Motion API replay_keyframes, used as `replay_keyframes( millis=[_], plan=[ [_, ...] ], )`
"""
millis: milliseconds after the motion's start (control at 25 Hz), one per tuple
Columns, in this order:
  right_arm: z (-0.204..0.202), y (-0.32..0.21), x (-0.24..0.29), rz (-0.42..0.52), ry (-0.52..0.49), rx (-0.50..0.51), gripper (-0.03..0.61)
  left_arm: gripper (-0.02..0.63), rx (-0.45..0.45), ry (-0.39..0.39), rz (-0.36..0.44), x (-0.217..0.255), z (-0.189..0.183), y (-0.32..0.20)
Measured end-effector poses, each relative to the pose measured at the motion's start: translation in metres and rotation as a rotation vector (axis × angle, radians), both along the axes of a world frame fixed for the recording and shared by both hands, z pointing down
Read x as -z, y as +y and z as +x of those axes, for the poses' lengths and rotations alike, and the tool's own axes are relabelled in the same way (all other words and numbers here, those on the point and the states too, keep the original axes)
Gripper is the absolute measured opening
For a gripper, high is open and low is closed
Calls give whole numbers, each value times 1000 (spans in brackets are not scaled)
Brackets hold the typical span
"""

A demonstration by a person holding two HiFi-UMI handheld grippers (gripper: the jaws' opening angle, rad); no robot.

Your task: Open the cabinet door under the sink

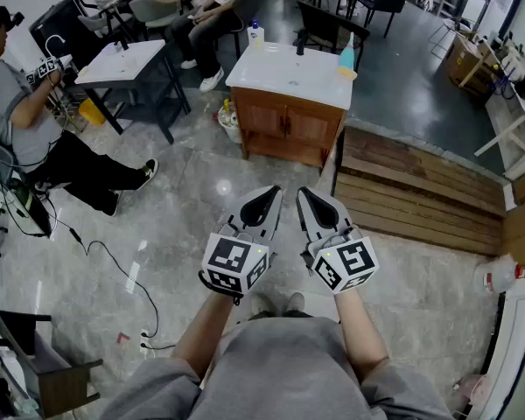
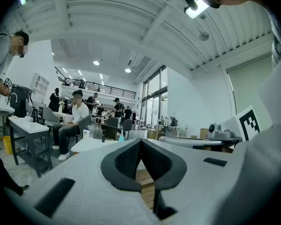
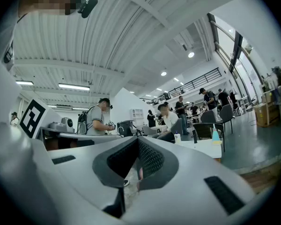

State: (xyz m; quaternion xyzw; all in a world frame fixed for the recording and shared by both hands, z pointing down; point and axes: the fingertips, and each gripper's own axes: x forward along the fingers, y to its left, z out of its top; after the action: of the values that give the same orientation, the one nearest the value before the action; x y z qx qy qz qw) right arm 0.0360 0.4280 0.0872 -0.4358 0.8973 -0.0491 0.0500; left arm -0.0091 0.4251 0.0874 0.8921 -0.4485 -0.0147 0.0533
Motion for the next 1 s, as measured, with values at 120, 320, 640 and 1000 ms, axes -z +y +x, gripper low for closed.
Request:
replay_keyframes(
  millis=[120,320,640,1000],
  plan=[
    [-6,-2,1,0,-1,-4,9,3,-3,4,-1,0,-6,-1],
    [-21,-4,-1,-5,-11,2,9,3,-10,12,-5,-2,-19,-3],
    [-37,-9,-11,-25,-28,-18,9,3,-18,28,-29,-16,-45,-10],
    [-35,-46,-32,-80,-42,-33,9,3,-39,58,-63,-33,-42,-44]
  ],
)
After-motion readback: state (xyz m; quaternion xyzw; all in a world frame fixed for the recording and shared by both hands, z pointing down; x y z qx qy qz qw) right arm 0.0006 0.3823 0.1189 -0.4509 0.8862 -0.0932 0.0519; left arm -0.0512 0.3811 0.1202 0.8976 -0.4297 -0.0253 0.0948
